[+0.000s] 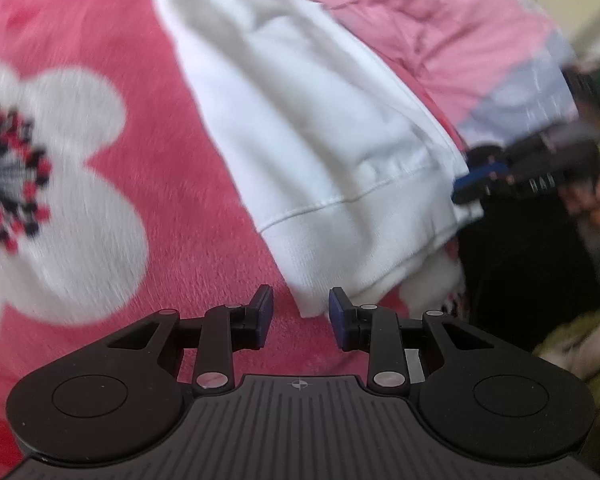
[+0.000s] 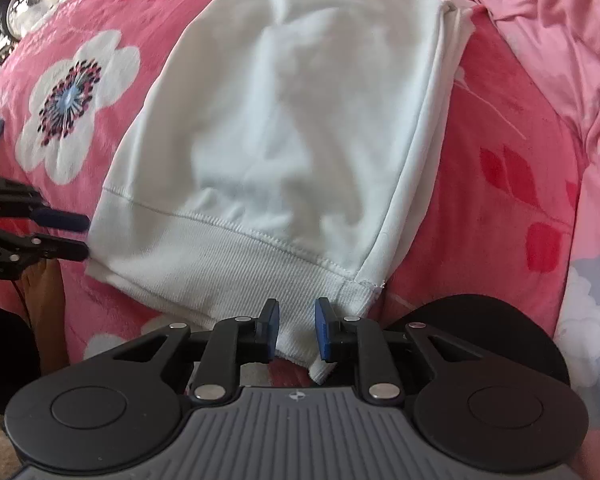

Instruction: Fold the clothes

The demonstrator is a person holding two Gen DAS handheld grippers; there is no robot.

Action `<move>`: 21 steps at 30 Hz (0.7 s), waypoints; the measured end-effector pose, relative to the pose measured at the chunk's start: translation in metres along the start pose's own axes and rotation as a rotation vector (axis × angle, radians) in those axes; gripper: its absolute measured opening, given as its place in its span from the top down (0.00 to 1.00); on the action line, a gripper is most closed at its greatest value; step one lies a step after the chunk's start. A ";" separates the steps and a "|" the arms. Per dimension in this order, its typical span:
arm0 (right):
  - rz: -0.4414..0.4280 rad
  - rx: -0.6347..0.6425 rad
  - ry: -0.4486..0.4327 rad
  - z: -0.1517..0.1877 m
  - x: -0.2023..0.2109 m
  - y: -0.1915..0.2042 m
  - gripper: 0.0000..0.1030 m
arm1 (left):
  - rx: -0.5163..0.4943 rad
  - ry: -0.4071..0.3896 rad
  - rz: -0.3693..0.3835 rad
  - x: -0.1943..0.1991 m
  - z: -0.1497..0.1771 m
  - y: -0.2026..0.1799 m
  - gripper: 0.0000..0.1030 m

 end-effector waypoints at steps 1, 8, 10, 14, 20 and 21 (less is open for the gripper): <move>-0.002 -0.004 -0.004 0.000 0.000 0.000 0.80 | 0.024 -0.002 0.015 -0.002 0.000 0.003 0.72; -0.002 -0.017 -0.013 0.006 -0.001 -0.002 0.82 | -0.095 -0.017 0.031 0.008 0.002 0.001 0.76; -0.002 -0.019 -0.014 0.006 -0.002 -0.002 0.82 | -0.197 -0.026 -0.016 0.012 0.008 -0.008 0.76; 0.000 -0.025 -0.016 0.006 -0.003 -0.003 0.82 | -0.375 -0.033 -0.105 0.008 0.028 -0.028 0.76; 0.016 -0.012 -0.018 0.007 -0.002 0.000 0.82 | -0.492 -0.094 -0.210 0.003 0.042 -0.041 0.76; 0.018 -0.011 -0.019 0.008 -0.002 0.001 0.82 | -0.500 -0.103 -0.218 0.002 0.042 -0.042 0.76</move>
Point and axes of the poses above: each gripper's, at about its wrist camera, not at the fingertips, and x roughly against the way its jaws point, y to its left, z to its underside, the point moved 4 cm from there along -x, roughly the way its jaws point, and after that the axes turned 8 degrees about -z, right-handed, at the moved point
